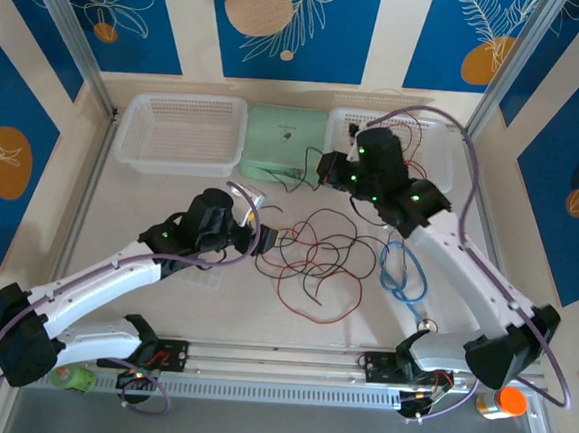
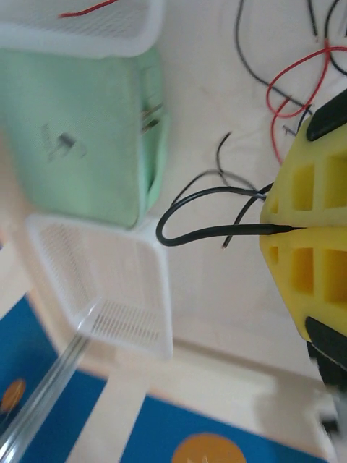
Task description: Untangle the cables
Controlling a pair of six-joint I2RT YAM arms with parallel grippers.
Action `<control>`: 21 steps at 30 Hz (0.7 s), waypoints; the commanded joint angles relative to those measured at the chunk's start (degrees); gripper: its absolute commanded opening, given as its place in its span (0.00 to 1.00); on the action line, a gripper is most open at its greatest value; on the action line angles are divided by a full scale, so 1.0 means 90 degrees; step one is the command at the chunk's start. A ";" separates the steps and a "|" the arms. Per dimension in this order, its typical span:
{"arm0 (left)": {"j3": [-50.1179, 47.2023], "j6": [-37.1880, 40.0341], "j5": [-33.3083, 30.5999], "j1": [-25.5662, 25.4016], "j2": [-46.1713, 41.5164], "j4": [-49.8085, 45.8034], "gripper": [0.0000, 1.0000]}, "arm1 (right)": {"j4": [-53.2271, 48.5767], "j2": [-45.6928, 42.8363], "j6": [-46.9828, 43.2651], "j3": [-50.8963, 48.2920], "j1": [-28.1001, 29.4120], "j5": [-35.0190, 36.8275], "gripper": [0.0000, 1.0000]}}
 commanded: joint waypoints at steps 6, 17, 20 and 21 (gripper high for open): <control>0.0124 0.0267 -0.0438 -0.0139 0.0008 0.0457 0.72 | -0.1248 -0.0240 -0.0928 0.1259 0.0186 -0.0516 0.00; 0.0161 0.0032 -0.2264 -0.0136 -0.0893 -0.0775 0.72 | -0.1486 0.0406 -0.1472 0.2487 0.0501 -0.0435 0.00; 0.0350 -0.0299 -0.2938 -0.0116 -0.1200 -0.1454 0.73 | -0.1282 0.0725 -0.1569 0.2618 0.0525 -0.0399 0.00; 0.0403 -0.0440 -0.3162 -0.0107 -0.1295 -0.1673 0.73 | -0.1196 0.0838 -0.1613 0.2674 0.0532 -0.0404 0.00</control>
